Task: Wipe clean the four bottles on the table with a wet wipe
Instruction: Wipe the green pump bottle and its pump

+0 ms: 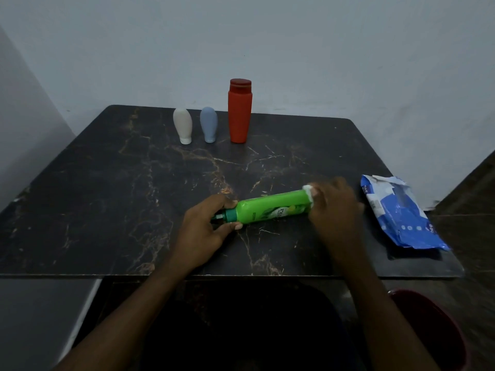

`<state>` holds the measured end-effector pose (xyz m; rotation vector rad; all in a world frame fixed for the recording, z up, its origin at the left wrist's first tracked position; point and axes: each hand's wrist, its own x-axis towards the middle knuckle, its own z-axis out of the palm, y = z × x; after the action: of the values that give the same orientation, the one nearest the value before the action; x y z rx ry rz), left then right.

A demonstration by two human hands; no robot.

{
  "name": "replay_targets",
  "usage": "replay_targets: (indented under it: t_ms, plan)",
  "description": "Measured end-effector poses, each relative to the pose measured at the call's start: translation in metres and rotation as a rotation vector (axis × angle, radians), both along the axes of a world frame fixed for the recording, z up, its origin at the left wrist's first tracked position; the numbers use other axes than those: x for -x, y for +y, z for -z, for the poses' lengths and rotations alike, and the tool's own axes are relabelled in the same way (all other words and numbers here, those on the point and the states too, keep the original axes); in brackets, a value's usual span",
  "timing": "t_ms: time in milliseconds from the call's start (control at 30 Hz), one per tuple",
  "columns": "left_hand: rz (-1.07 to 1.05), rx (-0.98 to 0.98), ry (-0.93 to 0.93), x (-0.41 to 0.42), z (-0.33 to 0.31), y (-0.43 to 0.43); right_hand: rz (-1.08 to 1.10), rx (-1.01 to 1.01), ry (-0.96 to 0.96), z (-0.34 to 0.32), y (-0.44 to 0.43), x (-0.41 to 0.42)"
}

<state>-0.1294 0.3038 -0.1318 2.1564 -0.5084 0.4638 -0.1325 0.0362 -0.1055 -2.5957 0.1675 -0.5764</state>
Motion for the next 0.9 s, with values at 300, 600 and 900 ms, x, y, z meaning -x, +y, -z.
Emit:
replay_targets:
  t_ms: [300, 600, 900]
  plan:
    - [0.088, -0.032, 0.046, 0.001, -0.003, 0.0, 0.106, -0.173, -0.137, 0.022, 0.001, 0.024]
    - [0.048, -0.003, 0.177, -0.002, -0.002, -0.001, -0.188, -0.273, -0.192, 0.025, 0.074, 0.044]
    - [0.106, -0.013, 0.167, -0.006, 0.002, 0.001, -0.244, -0.247, -0.125, 0.022, 0.067, 0.038]
